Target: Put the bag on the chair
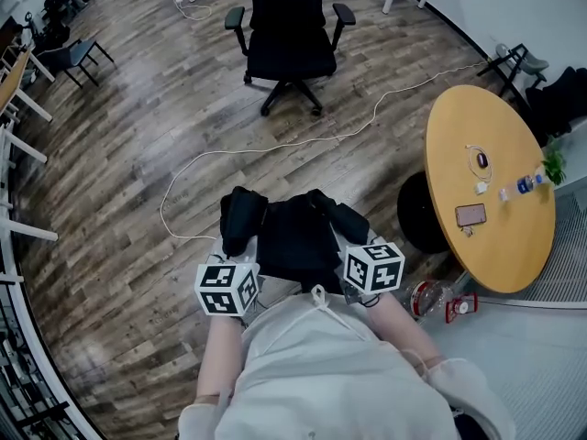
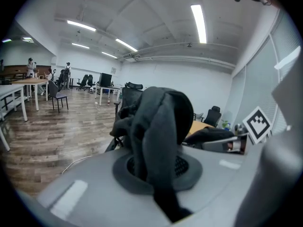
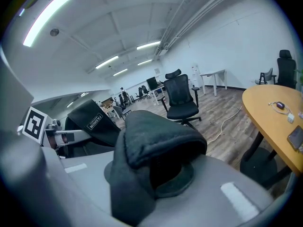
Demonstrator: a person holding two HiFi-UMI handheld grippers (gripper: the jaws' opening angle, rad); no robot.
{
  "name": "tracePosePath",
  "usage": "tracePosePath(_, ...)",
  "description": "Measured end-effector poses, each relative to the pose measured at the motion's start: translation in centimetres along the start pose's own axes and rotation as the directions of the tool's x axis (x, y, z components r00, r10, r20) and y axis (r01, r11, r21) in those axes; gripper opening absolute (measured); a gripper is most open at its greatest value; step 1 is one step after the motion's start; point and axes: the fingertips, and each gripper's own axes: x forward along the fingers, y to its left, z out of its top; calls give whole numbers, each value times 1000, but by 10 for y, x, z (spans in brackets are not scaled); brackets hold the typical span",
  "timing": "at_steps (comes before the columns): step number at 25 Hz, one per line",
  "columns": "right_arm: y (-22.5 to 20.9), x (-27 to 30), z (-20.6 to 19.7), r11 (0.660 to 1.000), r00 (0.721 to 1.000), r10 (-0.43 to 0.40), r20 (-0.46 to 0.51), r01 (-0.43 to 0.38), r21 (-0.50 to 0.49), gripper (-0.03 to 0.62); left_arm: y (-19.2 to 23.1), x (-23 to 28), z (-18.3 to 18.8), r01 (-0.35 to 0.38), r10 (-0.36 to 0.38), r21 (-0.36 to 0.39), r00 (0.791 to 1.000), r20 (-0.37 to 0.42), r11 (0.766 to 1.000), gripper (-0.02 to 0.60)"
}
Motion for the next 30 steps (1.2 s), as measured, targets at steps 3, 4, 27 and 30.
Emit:
tracePosePath(3,-25,30,30,1000,1000,8,-8,-8,-4,29,6,40,21,-13,13,-1,1000,-6,1000,23)
tracePosePath(4,-33,40,41,1000,1000,13,-12,-13,-9,29,8,53,29,-19,19,-5,1000,-8,1000,23)
tracePosePath(27,-215,197,239,998,997,61,-36,-62,-31,29,11,322,169,-58,57,-34,998,-25,998,23)
tracePosePath(30,-228,213,253,999,998,46,-36,-46,-9,29,17,349,181,-41,40,-27,998,-42,999,23)
